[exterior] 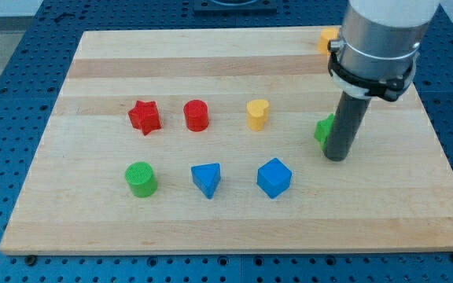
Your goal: Move green star towards yellow hexagon
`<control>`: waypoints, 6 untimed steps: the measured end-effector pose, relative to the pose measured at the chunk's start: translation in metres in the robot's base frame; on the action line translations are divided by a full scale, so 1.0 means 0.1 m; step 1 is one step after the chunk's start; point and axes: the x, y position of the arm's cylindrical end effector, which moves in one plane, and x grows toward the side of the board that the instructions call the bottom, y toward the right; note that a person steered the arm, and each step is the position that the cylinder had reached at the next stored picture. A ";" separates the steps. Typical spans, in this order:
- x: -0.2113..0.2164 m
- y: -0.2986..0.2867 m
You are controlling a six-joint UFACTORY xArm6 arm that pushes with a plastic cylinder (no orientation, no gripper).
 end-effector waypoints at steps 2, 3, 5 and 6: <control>-0.28 -0.04; -0.42 -0.04; -0.52 -0.04; -0.69 -0.04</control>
